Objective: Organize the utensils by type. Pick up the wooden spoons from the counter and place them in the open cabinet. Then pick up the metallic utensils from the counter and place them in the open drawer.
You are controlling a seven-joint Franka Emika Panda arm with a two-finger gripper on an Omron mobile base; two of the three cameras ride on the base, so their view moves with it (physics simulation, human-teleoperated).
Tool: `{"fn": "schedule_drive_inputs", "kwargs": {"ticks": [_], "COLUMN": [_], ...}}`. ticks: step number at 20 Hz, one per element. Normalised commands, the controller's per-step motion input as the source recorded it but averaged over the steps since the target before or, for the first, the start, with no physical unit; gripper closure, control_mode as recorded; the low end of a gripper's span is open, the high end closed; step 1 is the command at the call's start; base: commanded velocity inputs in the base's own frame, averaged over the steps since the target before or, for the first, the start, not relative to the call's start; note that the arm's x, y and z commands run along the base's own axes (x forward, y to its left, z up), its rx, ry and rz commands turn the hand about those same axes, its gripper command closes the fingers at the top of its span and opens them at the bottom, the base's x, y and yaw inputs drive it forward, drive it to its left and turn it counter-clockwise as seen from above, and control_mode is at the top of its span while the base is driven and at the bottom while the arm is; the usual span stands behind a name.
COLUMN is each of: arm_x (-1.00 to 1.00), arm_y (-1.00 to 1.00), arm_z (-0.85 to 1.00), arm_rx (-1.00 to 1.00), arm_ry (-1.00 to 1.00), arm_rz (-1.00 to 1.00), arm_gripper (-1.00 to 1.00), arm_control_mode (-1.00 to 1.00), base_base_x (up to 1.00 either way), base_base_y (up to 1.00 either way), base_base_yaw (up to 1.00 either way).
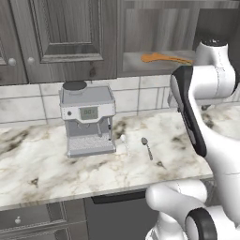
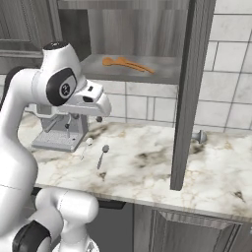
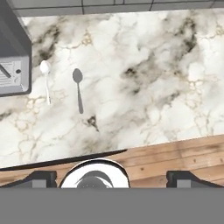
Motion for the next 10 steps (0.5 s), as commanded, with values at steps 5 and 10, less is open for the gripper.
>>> {"fn": "schedule_drive_inputs", "kwargs": {"ticks": [5,10], "arm_x": [0.13,0.07], "arm_y": [0.39,0.3], "arm_z": [-0.35,-0.37], "arm_rx": [0.0,0.0], "arm_ry": [0.0,0.0], "arm_rz": [-0.11,-0.05], "arm_gripper": [-1.0,-1.0], "arm_control_mode": [-1.0,-1.0], "base_base_x": [0.0,0.0], "base_base_y": [0.0,0.0], "base_base_yaw": [0.0,0.0]}}
